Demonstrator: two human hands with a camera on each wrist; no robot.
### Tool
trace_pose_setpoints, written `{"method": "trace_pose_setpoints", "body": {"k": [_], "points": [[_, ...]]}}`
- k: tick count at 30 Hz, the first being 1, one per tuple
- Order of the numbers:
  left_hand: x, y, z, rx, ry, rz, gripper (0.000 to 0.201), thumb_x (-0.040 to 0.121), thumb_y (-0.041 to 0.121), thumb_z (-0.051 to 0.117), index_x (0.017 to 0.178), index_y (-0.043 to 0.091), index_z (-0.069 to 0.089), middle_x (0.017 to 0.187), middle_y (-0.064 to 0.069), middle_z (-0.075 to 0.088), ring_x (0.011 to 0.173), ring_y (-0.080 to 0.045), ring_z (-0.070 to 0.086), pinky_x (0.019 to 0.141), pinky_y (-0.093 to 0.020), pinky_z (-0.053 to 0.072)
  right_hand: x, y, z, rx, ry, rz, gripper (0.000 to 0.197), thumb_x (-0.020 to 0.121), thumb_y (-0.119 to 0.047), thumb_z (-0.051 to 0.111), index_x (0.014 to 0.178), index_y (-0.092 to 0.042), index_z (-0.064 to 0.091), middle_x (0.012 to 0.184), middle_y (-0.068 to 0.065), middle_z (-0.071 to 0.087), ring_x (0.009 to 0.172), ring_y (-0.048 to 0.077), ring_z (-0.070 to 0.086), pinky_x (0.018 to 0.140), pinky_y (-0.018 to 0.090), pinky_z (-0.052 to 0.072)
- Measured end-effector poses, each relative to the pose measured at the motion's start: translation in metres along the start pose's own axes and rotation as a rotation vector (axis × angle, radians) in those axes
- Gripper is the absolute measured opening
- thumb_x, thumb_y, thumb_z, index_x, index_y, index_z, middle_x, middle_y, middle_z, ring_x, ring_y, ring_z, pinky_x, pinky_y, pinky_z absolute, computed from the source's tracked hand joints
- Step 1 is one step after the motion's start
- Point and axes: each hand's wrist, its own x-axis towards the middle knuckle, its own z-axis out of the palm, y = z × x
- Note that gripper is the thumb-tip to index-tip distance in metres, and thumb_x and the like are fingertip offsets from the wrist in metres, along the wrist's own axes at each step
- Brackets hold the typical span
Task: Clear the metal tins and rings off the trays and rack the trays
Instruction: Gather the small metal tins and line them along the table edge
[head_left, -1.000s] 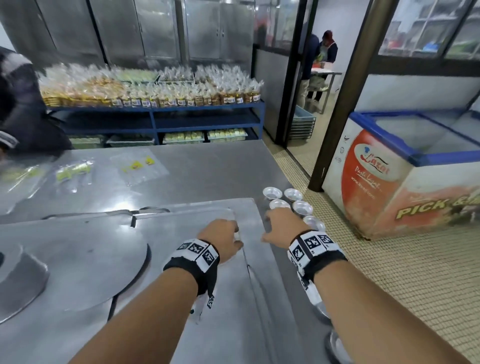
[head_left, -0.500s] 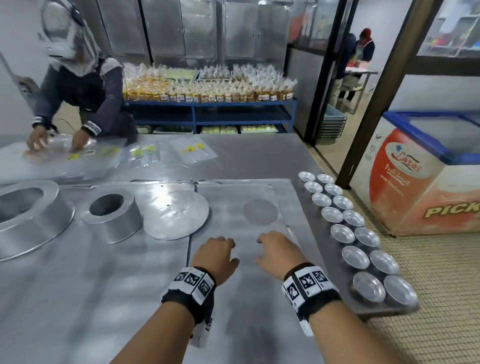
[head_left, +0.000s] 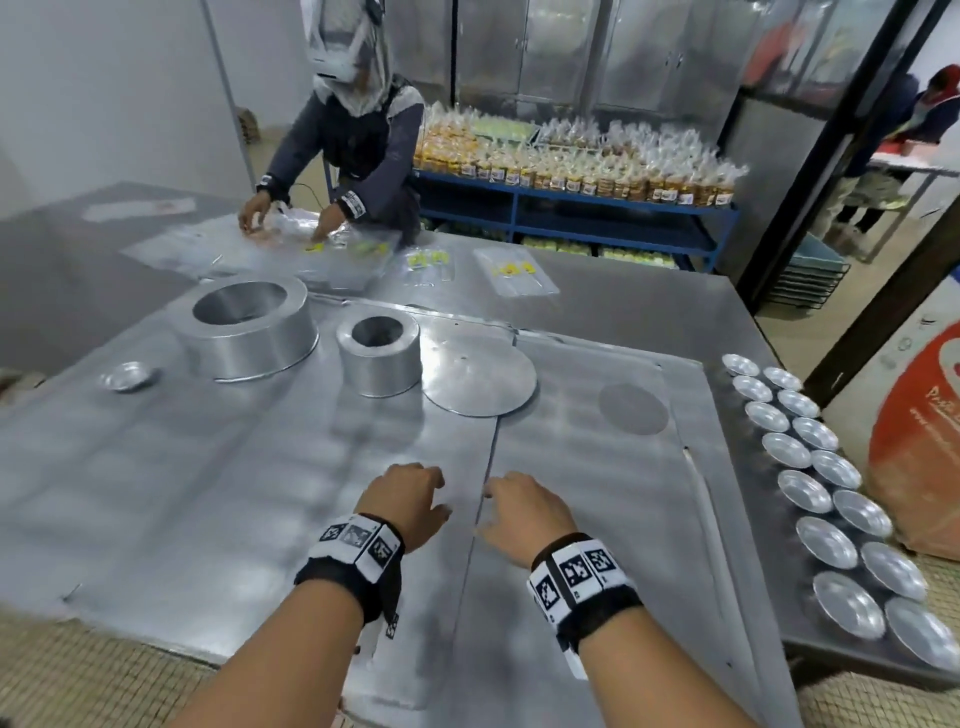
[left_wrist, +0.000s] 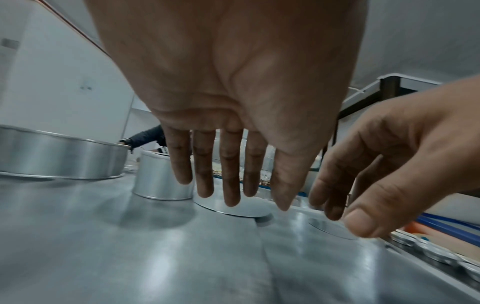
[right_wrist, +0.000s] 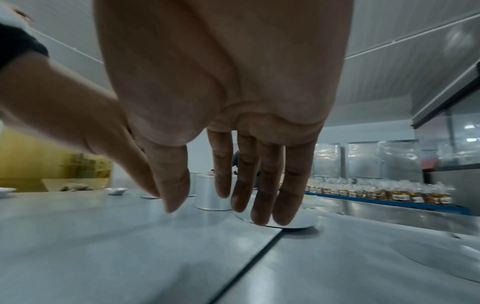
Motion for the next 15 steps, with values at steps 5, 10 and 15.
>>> {"method": "trace_pose_setpoints", "body": {"k": [5,10,15], "points": [[-0.013,-0.091,-0.021,-0.065,-0.056,-0.128,0.043,0.091,0.046,0.062,0.126,0.023,0.060,0.124,0.002,0.063,0.117,-0.019,0.057,0.097,-0.035,0.049,0.037,-0.080,0.007,-0.014,-0.061,-0.068,0.042,0.086,-0.032,0.060,0.125,-0.016,0.057,0.125,0.007,0.057,0.111,0.029,0.060,0.092,0.040,0.051],[-0.022,-0.197,-0.051,-0.074,-0.089,-0.235,0.045,0.088,0.048,0.066,0.125,0.022,0.061,0.125,0.001,0.062,0.114,-0.021,0.059,0.096,-0.035,0.050,0.085,-0.175,0.017,0.003,-0.094,-0.112,0.043,0.087,-0.037,0.062,0.125,-0.019,0.058,0.124,0.005,0.058,0.109,0.027,0.060,0.091,0.036,0.051],[-0.024,-0.306,-0.072,-0.126,-0.100,-0.344,0.048,0.088,0.044,0.066,0.128,0.019,0.061,0.126,-0.004,0.063,0.111,-0.024,0.061,0.096,-0.038,0.051,0.139,-0.267,0.031,-0.010,-0.143,-0.176,0.047,0.085,-0.043,0.066,0.126,-0.022,0.058,0.120,0.003,0.061,0.107,0.026,0.062,0.090,0.036,0.052]]}}
